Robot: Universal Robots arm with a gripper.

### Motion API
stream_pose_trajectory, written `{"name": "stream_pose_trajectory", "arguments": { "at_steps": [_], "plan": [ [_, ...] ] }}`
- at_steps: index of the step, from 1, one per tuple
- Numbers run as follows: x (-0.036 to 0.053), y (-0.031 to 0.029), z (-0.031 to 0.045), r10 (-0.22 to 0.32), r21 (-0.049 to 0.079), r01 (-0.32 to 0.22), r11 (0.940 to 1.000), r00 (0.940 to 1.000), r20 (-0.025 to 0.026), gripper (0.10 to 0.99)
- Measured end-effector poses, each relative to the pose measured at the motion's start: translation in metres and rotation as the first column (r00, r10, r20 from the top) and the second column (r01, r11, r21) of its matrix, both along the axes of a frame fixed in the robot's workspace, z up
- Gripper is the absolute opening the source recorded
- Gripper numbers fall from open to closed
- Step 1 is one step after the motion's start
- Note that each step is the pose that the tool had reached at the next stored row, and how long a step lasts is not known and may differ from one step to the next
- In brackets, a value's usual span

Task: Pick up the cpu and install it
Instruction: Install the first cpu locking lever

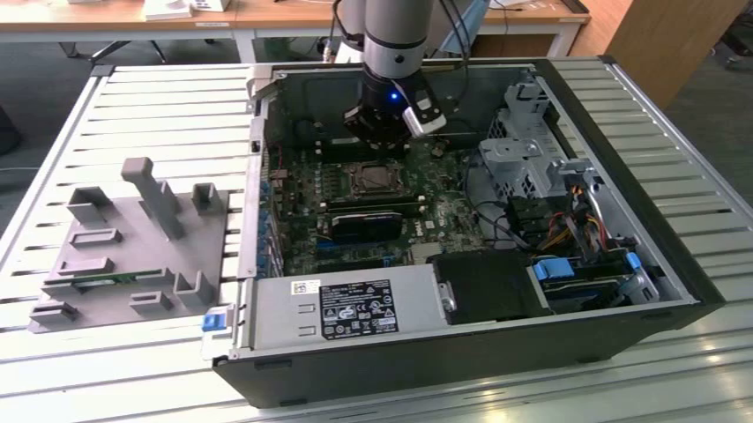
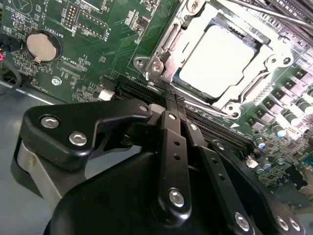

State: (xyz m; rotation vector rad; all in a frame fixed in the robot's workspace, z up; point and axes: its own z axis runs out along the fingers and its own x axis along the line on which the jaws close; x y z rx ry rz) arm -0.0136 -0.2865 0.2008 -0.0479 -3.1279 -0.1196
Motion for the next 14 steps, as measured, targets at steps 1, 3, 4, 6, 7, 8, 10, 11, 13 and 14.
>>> {"name": "stream_pose_trajectory", "arguments": {
  "at_steps": [1, 3, 4, 6, 7, 8, 10, 11, 13, 14],
  "plan": [
    [0.0000, 0.0000, 0.0000, 0.000, 0.000, 0.000, 1.0000, 1.0000, -0.0001, 0.106],
    [0.0001, 0.0000, 0.0003, 0.000, 0.000, 0.000, 1.0000, 1.0000, 0.0000, 0.106],
    [0.0001, 0.0001, 0.0012, 0.000, 0.000, 0.000, 1.0000, 1.0000, 0.0000, 0.106],
    [0.0001, 0.0000, 0.0024, 0.000, 0.000, 0.000, 1.0000, 1.0000, 0.0001, 0.106],
    [0.0001, 0.0001, 0.0024, 0.000, 0.000, 0.000, 1.0000, 1.0000, 0.0001, 0.106],
    [0.0002, 0.0001, 0.0024, 0.000, -0.001, 0.000, 1.0000, 1.0000, 0.0003, 0.106],
    [0.0001, 0.0000, 0.0022, 0.000, -0.012, 0.000, 0.9999, 1.0000, 0.0001, 0.106],
    [0.0001, 0.0000, 0.0018, 0.000, -0.015, 0.000, 0.9999, 1.0000, 0.0002, 0.106],
    [0.0001, 0.0000, 0.0007, 0.000, -0.019, 0.000, 0.9998, 1.0000, 0.0000, 0.106],
    [0.0001, 0.0000, 0.0001, 0.000, -0.021, 0.000, 0.9998, 1.0000, 0.0000, 0.106]
  ]
}}
